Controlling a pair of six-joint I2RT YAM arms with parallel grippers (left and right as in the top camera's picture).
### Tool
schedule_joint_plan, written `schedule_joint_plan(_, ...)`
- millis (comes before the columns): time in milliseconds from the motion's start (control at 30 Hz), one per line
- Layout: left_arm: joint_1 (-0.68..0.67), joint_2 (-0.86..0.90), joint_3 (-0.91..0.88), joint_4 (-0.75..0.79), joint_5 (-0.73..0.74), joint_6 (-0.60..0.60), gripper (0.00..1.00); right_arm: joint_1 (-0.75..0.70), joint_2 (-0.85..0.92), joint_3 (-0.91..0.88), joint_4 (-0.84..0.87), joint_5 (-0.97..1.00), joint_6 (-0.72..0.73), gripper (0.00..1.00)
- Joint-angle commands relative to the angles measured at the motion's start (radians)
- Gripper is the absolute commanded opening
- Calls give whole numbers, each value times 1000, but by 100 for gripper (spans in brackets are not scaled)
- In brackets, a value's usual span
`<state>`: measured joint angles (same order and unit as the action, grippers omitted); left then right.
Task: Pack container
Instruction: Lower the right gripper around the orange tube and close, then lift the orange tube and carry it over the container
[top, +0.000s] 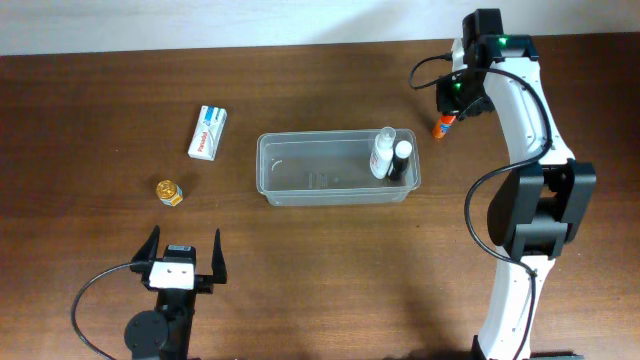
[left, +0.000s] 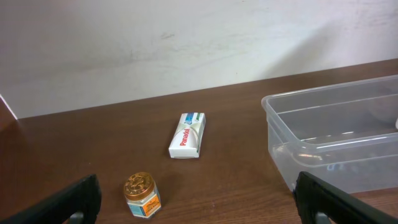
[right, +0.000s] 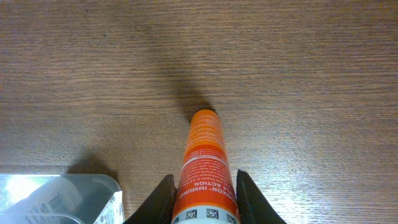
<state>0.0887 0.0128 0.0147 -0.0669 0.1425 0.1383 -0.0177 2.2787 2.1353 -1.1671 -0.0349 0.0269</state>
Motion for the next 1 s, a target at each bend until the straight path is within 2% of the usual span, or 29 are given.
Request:
schedule_joint_plan(0, 7, -7, -6, -1, -5, 16, 99, 4, -38, 18, -8, 9, 7, 23)
schedule_joint_plan(167, 7, -7, -6, -1, -5, 16, 99, 4, -83, 32, -56, 9, 14, 23)
schedule_joint_plan(333, 7, -7, -6, -1, -5, 16, 99, 4, -140, 74, -179, 5, 14, 23)
schedule_joint_plan(633, 7, -7, -6, -1, -5, 16, 99, 6, -333, 122, -365, -151, 14, 23)
schedule_joint_plan(967, 7, -7, -6, -1, -5, 16, 99, 17, -474, 121, -532, -170, 12, 22)
